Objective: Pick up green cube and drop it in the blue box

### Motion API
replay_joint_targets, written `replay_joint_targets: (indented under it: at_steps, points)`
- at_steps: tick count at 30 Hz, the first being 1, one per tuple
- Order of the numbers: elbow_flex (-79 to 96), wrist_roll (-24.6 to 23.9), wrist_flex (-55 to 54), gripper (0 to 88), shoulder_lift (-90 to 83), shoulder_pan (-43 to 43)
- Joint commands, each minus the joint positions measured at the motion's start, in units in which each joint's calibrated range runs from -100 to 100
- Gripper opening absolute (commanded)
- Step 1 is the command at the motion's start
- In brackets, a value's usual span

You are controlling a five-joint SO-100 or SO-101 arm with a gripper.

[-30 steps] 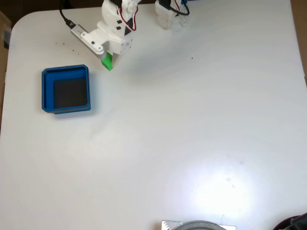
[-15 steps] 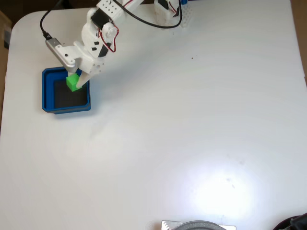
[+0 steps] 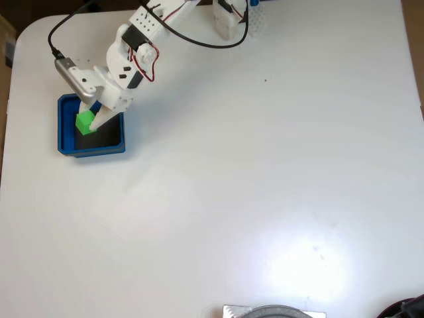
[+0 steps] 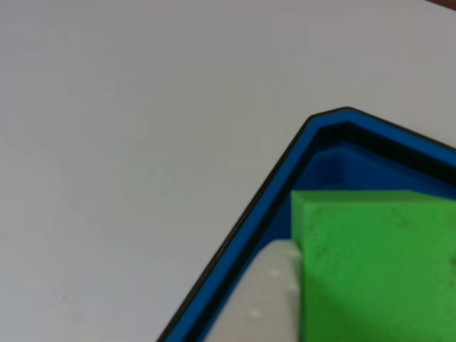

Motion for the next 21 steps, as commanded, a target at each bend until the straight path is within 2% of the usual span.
replay_joint_targets:
  at_steps: [1,21]
  points:
    - [-3.62,-0.10,-1.85,1.2,0.26,1.04]
    - [-2.82,-0.10,-1.28,1.3,2.35,3.26]
